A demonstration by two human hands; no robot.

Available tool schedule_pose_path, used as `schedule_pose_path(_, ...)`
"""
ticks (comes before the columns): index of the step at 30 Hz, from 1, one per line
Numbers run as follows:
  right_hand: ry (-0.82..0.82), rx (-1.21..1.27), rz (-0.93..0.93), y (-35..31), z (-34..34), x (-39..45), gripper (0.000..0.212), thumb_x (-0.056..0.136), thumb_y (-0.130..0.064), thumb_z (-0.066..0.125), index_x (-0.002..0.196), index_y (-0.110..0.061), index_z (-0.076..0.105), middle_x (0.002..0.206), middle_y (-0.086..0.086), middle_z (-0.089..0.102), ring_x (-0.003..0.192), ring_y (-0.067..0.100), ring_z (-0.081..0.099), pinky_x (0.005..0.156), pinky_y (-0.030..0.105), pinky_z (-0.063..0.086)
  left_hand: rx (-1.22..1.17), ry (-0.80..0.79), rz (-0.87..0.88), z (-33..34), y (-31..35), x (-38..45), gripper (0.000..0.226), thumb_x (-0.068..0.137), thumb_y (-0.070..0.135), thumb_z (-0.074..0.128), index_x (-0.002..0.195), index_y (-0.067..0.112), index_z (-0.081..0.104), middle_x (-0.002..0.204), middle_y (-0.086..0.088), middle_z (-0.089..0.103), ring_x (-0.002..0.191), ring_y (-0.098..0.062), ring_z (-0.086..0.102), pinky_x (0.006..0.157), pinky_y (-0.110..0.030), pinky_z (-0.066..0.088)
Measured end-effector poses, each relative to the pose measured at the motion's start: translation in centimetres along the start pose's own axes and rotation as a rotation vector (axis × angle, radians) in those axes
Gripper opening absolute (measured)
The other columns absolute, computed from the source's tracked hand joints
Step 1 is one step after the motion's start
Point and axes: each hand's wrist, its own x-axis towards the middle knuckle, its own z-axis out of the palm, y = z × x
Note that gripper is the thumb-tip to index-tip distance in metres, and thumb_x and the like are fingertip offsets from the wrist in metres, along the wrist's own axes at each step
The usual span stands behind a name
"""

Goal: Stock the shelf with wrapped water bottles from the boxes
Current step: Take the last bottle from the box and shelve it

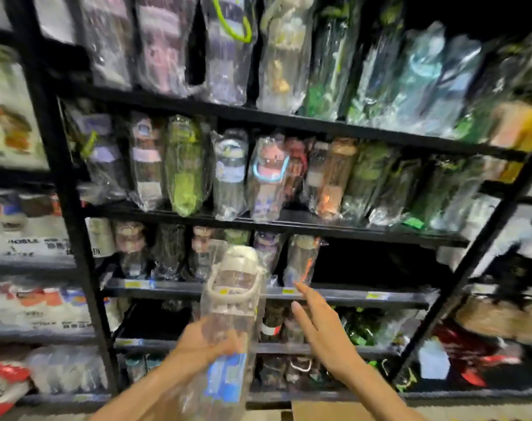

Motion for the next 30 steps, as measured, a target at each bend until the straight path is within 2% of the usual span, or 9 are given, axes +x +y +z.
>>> schedule_pose_path(3,0.104,-0.134,-0.113,-2.1,-5.8,2.1,0.069,0.085,-0.067,0.019,0.141,-0.03,0.032,0.136,-0.022,0.034,0.13,-0.002,0.032,0.099,0.003,0.017,0.016,-0.069,0.104,1.1,6.2,0.8,0.058,0.052,0.024,0.092,0.098,0.005,0.064,0.08,-0.003,0.074,0.067,-0.01,0.068,0.058,-0.024,0.055)
schedule_pose_path(6,0.184,-0.252,-0.179,-3.0,-10.5,4.2,0.058,0.094,-0.055,0.027,0.144,-0.025,0.034,0.14,-0.018,0.037,0.133,0.0,0.032,0.103,0.009,0.019,0.05,-0.103,0.178,1.9,10.8,2.6,0.08,0.033,0.041,0.091,0.1,0.007,0.064,0.087,-0.005,0.074,0.074,-0.014,0.069,0.06,-0.03,0.056)
schedule_pose_path(9,0.24,-0.321,-0.203,-3.2,-14.8,6.6,0.044,0.1,-0.036,0.037,0.142,-0.024,0.036,0.14,-0.013,0.042,0.125,-0.001,0.037,0.096,0.008,0.023,0.07,-0.077,0.24,3.0,15.1,4.2,0.073,0.034,0.034,0.087,0.098,0.007,0.063,0.079,-0.002,0.072,0.072,-0.016,0.065,0.057,-0.028,0.055)
schedule_pose_path(13,0.314,-0.402,-0.243,-2.3,-20.3,10.6,0.048,0.1,-0.041,0.034,0.142,-0.019,0.038,0.137,-0.003,0.047,0.124,0.012,0.043,0.096,0.016,0.028,0.139,-0.08,0.343,5.3,21.4,7.5,0.066,0.041,0.035,0.094,0.094,0.01,0.062,0.069,0.003,0.07,0.064,-0.012,0.066,0.056,-0.024,0.051)
schedule_pose_path(18,0.384,-0.454,-0.327,-0.4,-26.6,16.4,0.047,0.1,-0.034,0.037,0.143,-0.016,0.037,0.144,-0.001,0.043,0.134,0.015,0.037,0.108,0.029,0.031,0.235,0.007,0.526,9.8,30.7,12.0,0.042,0.059,0.03,0.085,0.095,0.019,0.066,0.076,0.011,0.073,0.071,-0.002,0.068,0.065,-0.019,0.053)
schedule_pose_path(21,0.371,-0.517,-0.369,0.9,-29.4,19.9,0.047,0.1,-0.033,0.037,0.144,-0.016,0.036,0.146,0.001,0.04,0.137,0.017,0.033,0.109,0.028,0.027,0.258,0.059,0.636,12.2,36.0,15.3,0.066,0.047,0.046,0.089,0.101,0.012,0.069,0.092,-0.001,0.074,0.089,-0.017,0.07,0.084,-0.04,0.055)
schedule_pose_path(22,0.361,-0.54,-0.382,1.4,-30.1,21.0,0.048,0.1,-0.035,0.036,0.145,-0.016,0.035,0.147,0.001,0.039,0.137,0.017,0.032,0.11,0.028,0.026,0.266,0.104,0.664,13.2,37.7,16.1,0.075,0.044,0.05,0.089,0.103,0.009,0.068,0.095,-0.005,0.074,0.091,-0.02,0.069,0.085,-0.04,0.055)
schedule_pose_path(26,0.31,-0.601,-0.442,2.9,-31.6,25.2,0.078,0.087,-0.061,0.009,0.145,-0.016,0.035,0.148,0.002,0.038,0.138,0.017,0.032,0.112,0.025,0.021,0.253,0.212,0.727,16.3,43.1,19.7,0.049,0.063,0.028,0.085,0.103,0.01,0.064,0.092,0.004,0.069,0.082,-0.005,0.063,0.062,-0.007,0.049)
schedule_pose_path(30,0.248,-0.629,-0.507,4.3,-31.6,29.0,0.089,0.081,-0.065,-0.001,0.145,-0.015,0.034,0.148,0.004,0.037,0.138,0.018,0.031,0.112,0.026,0.021,0.299,0.283,0.757,17.7,45.4,23.8,0.055,0.064,0.028,0.085,0.11,0.007,0.063,0.099,0.001,0.066,0.083,-0.006,0.059,0.056,-0.004,0.044)
